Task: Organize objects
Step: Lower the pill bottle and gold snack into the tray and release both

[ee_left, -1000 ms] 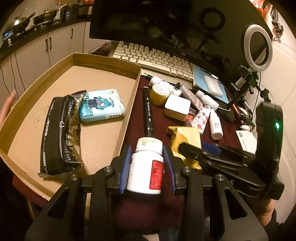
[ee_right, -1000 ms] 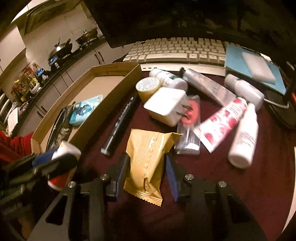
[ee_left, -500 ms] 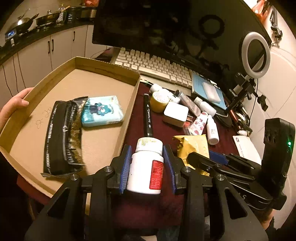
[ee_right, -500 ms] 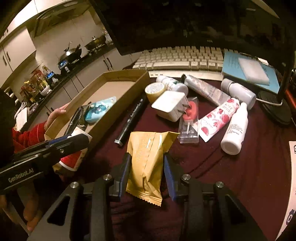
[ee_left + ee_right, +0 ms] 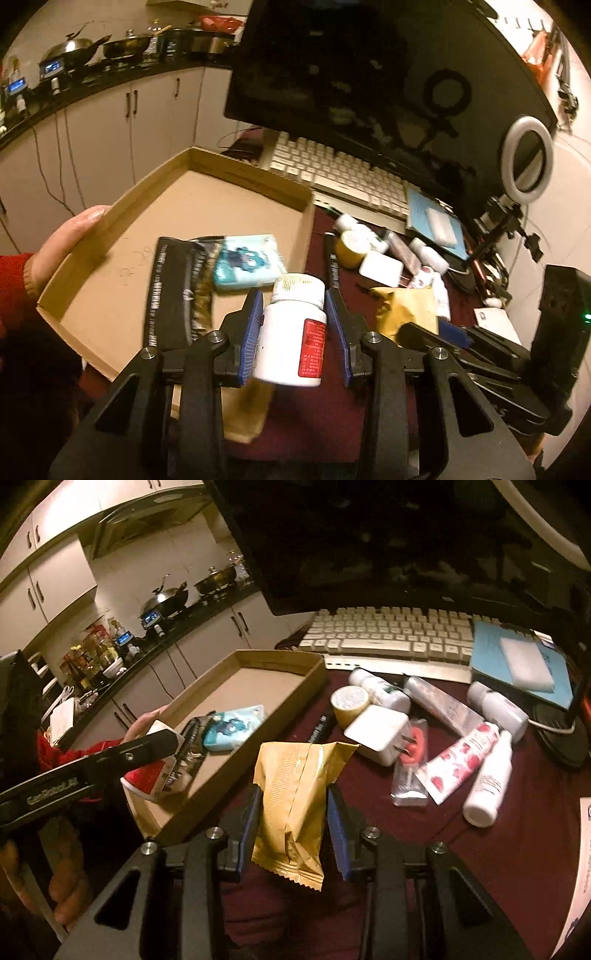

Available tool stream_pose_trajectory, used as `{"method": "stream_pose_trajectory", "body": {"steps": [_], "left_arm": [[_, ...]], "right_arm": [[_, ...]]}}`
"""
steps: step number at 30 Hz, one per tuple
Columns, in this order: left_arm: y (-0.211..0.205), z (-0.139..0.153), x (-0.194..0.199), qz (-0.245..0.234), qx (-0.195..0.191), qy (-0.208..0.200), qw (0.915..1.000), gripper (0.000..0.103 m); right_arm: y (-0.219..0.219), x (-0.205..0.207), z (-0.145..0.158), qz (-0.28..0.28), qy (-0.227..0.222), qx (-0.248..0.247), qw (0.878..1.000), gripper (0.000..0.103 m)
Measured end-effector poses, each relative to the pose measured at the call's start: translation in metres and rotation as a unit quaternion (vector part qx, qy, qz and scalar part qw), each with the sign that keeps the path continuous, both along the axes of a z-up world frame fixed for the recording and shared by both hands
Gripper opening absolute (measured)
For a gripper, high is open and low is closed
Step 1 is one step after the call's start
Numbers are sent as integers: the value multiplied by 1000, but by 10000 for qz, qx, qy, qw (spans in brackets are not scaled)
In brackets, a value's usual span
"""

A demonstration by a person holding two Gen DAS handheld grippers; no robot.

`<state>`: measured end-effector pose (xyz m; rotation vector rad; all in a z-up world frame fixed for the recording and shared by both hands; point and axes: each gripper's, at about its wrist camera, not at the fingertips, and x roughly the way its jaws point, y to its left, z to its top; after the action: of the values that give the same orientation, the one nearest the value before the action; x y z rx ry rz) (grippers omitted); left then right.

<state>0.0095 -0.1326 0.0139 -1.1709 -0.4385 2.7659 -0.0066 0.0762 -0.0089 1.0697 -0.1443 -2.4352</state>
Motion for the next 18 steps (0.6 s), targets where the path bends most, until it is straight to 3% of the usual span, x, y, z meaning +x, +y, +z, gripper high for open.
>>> {"method": "stream_pose_trajectory", "body": {"steps": [9,18], "left_arm": [[-18,-18,-17,105,115,-287,9995,34],[-25,-44,-31,295,-89,-753,9967,34]], "right_arm": [[-14,-10,0,164,15,-39,9999,35],[-25,-18,-1,313,-1,-88,9995,35]]}}
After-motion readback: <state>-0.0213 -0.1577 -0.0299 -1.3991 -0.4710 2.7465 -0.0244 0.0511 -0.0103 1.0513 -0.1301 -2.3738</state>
